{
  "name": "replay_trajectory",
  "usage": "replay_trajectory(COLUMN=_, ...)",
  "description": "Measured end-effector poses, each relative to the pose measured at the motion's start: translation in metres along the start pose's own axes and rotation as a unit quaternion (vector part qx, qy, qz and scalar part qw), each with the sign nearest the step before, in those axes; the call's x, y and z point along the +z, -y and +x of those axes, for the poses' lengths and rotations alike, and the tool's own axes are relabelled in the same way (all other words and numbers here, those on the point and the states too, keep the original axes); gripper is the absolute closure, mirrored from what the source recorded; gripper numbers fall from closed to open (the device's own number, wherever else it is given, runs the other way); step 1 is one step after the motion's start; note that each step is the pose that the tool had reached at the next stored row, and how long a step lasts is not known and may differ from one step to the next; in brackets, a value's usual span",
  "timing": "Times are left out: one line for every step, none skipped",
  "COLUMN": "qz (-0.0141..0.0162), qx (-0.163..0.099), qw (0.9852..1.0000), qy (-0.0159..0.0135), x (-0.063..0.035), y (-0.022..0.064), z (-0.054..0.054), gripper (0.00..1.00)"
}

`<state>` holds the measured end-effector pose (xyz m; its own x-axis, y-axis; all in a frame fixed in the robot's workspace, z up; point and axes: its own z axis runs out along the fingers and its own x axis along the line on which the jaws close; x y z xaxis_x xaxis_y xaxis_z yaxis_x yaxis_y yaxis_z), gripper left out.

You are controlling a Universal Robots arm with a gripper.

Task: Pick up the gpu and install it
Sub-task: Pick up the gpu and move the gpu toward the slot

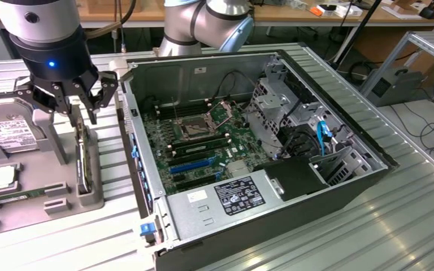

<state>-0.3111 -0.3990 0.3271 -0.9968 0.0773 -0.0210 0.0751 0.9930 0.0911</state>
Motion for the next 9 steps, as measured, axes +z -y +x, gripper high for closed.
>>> replay_trajectory(qz=0.0000, qx=0.000, qw=1.0000, qy=0.0000, x=0.0003, y=0.0000, z=0.0000, gripper=0.64)
replay_trajectory(qz=0.0000, qx=0.000, qw=1.0000, qy=0.0000, x=0.0007, y=0.0001, z=0.0000, gripper=0.64)
replay_trajectory(qz=0.0000, qx=0.000, qw=1.0000, qy=0.0000, x=0.0009, y=0.0001, z=0.0000, gripper=0.64)
replay_trajectory(qz=0.0000, qx=0.000, qw=1.0000, qy=0.0000, x=0.0014, y=0.0001, z=0.0000, gripper=0.64)
replay_trajectory(qz=0.0000, qx=0.000, qw=1.0000, qy=0.0000, x=0.0020, y=0.0002, z=0.0001, gripper=0.64)
replay_trajectory(qz=0.0000, qx=0.000, qw=1.0000, qy=0.0000, x=0.0024, y=0.0002, z=0.0001, gripper=0.64)
replay_trajectory(qz=0.0000, qx=0.000, qw=1.0000, qy=0.0000, x=0.0027, y=0.0002, z=0.0001, gripper=0.64)
replay_trajectory(qz=0.0000, qx=0.000, qw=1.0000, qy=0.0000, x=0.0029, y=0.0003, z=0.0001, gripper=0.64)
replay_trajectory(qz=0.0000, qx=0.000, qw=1.0000, qy=0.0000, x=0.0031, y=0.0003, z=0.0001, gripper=0.64)
